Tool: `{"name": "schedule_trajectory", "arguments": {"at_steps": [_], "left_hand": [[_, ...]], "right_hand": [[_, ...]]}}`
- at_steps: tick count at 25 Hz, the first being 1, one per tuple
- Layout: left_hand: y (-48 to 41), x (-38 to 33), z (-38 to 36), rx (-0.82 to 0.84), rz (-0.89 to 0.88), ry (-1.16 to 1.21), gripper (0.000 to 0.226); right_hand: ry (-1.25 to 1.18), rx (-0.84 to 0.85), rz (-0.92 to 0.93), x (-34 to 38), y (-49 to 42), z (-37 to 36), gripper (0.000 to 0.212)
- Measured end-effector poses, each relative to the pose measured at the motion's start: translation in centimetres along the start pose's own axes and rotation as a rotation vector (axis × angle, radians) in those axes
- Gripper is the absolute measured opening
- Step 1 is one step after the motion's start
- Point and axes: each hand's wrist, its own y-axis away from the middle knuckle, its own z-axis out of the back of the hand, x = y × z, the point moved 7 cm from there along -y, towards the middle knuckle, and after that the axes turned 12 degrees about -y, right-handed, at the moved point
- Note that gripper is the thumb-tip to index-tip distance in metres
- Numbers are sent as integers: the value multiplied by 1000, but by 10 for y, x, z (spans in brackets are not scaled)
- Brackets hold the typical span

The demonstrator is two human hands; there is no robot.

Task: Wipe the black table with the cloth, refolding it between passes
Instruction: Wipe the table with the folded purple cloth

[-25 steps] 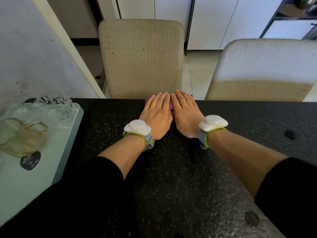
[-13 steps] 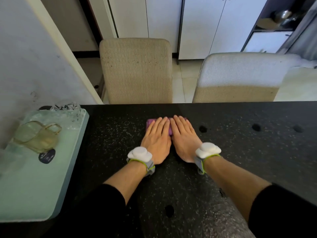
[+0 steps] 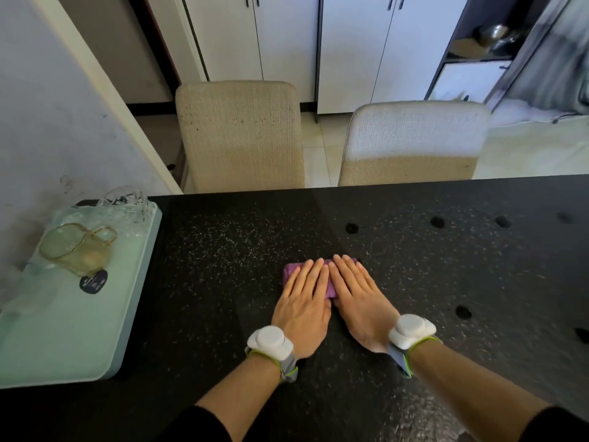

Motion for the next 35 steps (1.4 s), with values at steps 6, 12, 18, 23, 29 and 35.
{"name": "schedule_trajectory", "arguments": {"at_steps": [6,12,18,23,29,35], "left_hand": [[-50,8,0,-19,-10,-22,67],[-138,25,1,2,26,38,80],[-206,46,-1,-44,101,49,72],[-234,52,-3,-34,171,43,71],[-194,21,3,3,146,45,65],[-113,-43,8,41,81,30,66]], "right_hand": [[24,-54,20,-30,-38,16,63],[11,-54,-6,-77,-112,36,64],[3,-95,-9,-108,-173,53,64],[-10,-146,-37,-116,-199,59,66],[-7,-159,-19,-111,-149,52,69],[-23,-98,-55,-96,-45,37,68]]}}
